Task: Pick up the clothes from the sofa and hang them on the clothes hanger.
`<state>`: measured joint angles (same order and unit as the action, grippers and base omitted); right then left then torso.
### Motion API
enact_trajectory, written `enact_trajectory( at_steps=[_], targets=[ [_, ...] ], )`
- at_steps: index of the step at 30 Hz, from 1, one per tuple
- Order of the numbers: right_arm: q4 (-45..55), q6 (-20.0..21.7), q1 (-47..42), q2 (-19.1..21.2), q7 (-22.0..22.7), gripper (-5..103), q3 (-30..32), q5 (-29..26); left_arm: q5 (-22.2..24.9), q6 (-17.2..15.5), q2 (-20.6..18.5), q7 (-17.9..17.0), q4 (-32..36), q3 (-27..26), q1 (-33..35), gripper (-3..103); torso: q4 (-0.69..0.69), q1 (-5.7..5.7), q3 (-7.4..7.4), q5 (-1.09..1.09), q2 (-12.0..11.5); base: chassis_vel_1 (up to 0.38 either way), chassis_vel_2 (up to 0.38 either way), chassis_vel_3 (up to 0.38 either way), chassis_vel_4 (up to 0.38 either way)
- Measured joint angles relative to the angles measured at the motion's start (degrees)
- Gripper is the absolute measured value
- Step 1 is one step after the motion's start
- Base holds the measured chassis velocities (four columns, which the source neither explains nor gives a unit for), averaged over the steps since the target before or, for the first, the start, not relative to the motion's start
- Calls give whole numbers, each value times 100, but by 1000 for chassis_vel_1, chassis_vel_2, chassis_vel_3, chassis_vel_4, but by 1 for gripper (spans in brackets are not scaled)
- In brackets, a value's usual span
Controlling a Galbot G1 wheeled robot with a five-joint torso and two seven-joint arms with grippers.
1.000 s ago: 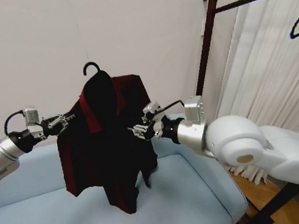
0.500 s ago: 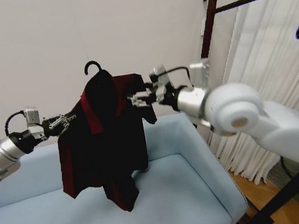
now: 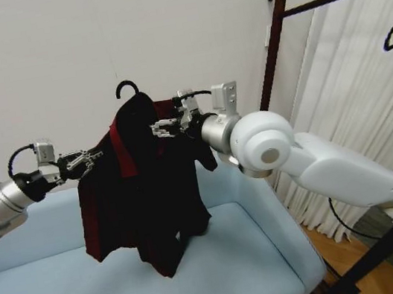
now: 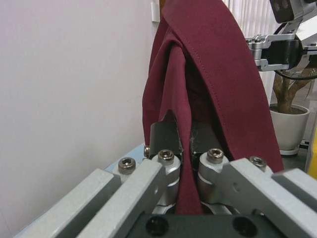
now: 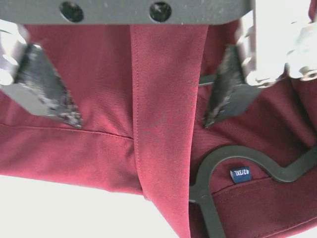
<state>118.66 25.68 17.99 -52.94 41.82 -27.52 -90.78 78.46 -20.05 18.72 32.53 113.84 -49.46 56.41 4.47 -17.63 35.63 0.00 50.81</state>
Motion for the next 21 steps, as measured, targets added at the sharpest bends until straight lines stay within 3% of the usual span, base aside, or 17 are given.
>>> enact_trajectory(
  at_steps=[8, 16, 21],
  targets=[
    [-65, -55, 47, -8, -267, 49, -69, 139, -2, -1, 9, 26, -40, 0, -7, 2, -1, 0, 0, 0, 0, 0, 0, 0, 0],
    [-128, -92, 51, 17, -469, 27, -72, 222, -9, -1, 9, 85, -69, 0, -7, 2, -1, 0, 0, 0, 0, 0, 0, 0, 0],
    [-154, -126, 50, 67, -606, 6, -59, 254, -22, -1, 11, 112, -70, 3, -3, 2, -1, 0, 0, 0, 0, 0, 0, 0, 0]
  ],
)
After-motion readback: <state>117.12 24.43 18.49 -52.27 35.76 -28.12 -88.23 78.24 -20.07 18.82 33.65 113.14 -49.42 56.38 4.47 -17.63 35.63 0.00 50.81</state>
